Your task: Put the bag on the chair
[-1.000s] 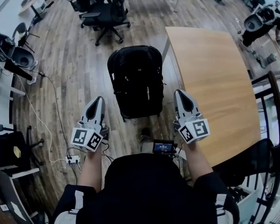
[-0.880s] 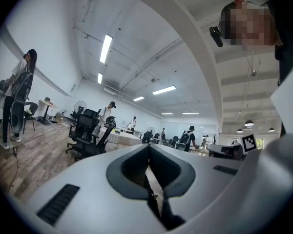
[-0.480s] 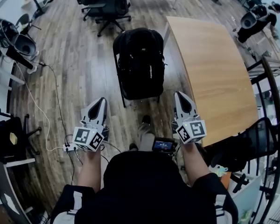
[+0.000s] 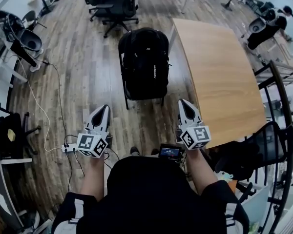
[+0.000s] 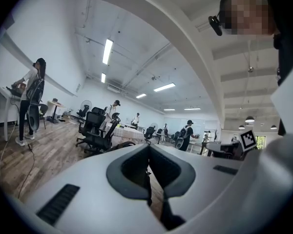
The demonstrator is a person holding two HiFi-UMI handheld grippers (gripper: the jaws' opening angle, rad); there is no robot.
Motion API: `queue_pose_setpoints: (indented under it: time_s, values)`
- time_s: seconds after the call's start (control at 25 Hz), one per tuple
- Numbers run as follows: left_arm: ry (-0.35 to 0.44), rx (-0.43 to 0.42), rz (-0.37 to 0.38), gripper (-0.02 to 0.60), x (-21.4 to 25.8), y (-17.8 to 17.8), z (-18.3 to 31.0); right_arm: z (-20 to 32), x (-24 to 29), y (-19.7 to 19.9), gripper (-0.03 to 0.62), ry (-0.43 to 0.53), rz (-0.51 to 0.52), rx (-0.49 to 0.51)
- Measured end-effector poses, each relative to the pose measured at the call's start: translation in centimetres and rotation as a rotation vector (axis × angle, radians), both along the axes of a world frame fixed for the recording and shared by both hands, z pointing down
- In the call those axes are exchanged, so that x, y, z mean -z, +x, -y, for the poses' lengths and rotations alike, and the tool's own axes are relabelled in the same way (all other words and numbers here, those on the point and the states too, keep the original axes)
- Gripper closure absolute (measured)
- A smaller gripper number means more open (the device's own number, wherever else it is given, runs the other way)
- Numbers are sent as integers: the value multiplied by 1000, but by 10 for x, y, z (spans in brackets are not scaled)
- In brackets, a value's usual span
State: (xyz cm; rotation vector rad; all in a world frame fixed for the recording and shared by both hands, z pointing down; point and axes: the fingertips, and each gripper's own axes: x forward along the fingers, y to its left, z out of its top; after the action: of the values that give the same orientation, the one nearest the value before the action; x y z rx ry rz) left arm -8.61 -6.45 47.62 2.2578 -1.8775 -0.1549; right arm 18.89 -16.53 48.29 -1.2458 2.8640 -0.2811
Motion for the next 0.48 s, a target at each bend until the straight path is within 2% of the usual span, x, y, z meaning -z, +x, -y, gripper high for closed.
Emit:
queue_pose_setpoints:
  time_s: [0.2,0.36,0.48]
  values:
    - [-14,17,-29,578,2,23,4,-3,-1,24,583,24,-61,13]
    - [-18,18,10,578,4,50,11,-3,0,51,583,52,-90,-4]
    - [-37,18,14,578,0,58,12,-1,-6,62,583,35,-77,-29]
